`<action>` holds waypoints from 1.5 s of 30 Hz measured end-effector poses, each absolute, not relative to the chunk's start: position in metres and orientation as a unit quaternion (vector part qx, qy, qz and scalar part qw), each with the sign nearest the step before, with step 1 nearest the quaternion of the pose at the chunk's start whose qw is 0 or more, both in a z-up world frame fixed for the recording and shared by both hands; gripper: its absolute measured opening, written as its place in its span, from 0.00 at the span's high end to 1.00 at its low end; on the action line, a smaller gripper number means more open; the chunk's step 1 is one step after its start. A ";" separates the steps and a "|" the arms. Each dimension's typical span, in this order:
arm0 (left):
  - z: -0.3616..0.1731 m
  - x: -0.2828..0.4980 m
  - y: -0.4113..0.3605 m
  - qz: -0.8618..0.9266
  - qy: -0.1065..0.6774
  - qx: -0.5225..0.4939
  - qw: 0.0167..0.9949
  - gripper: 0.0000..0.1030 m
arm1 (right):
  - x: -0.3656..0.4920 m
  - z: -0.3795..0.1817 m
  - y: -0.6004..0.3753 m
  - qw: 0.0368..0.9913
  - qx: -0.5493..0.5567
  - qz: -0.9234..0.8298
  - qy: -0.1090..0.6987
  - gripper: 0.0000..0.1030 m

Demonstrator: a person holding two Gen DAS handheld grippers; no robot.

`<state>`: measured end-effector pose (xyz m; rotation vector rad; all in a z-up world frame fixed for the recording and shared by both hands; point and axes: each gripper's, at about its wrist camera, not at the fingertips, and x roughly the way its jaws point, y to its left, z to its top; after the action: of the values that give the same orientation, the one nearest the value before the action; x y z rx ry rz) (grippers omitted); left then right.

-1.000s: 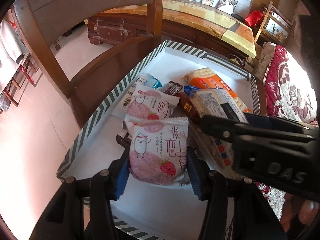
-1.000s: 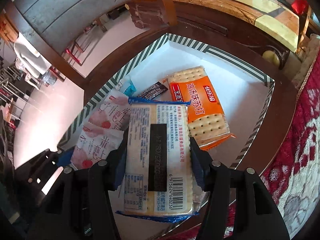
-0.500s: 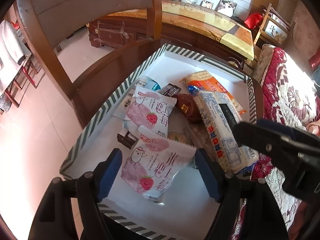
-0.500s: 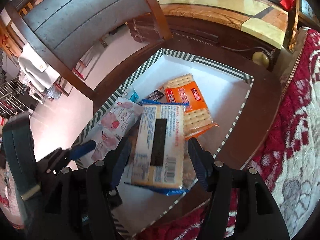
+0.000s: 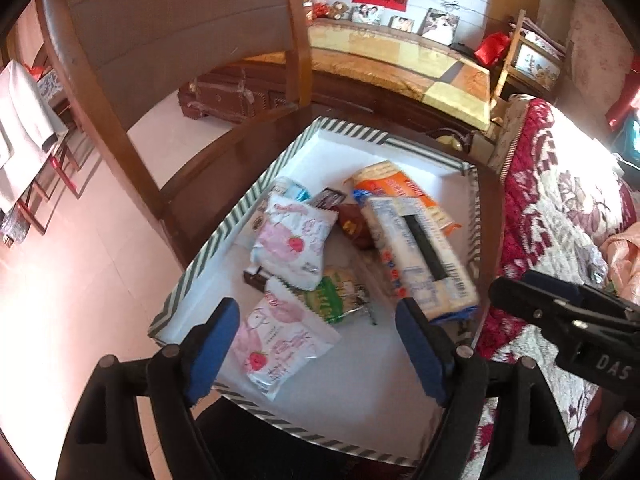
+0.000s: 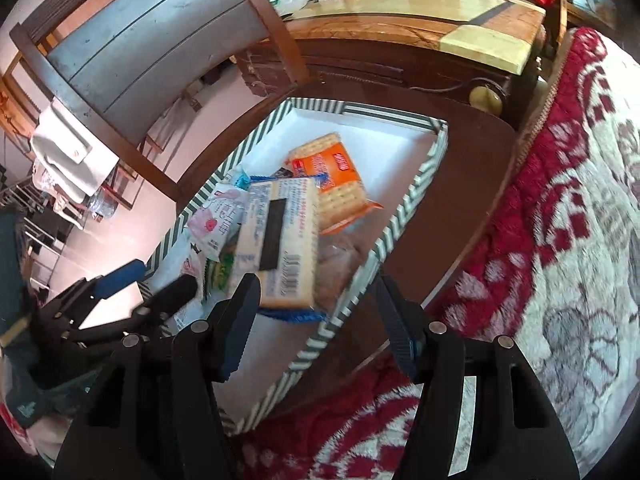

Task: Organize snacks
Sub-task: 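Move both open grippers back to the remaining snacks on the blanket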

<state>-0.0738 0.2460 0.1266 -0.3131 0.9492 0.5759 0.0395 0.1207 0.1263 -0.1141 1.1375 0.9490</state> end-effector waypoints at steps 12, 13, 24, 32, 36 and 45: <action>0.130 -0.027 0.176 0.190 0.455 -0.129 0.860 0.17 | 0.056 0.123 0.039 0.762 -0.020 0.381 0.523 0.42; 0.130 -0.024 0.170 0.184 0.457 -0.127 0.861 0.17 | 0.058 0.122 0.032 0.764 -0.017 0.377 0.524 0.42; 0.122 0.040 0.093 0.101 0.480 -0.097 0.866 0.17 | 0.092 0.112 -0.069 0.790 0.020 0.303 0.532 0.42; 0.110 0.097 0.043 0.046 0.501 -0.090 0.860 0.17 | 0.131 0.104 -0.150 0.806 0.045 0.239 0.540 0.42; 0.102 0.126 0.023 0.027 0.510 -0.088 0.855 0.17 | 0.150 0.104 -0.178 0.814 0.036 0.216 0.537 0.42; 0.086 0.199 -0.028 -0.031 0.521 -0.093 0.848 0.17 | 0.179 0.101 -0.227 0.819 0.027 0.175 0.545 0.42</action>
<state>0.1988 -0.0279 0.0857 -0.1953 1.0992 -0.0663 0.1785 -0.2274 0.1008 0.0580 1.1618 0.3730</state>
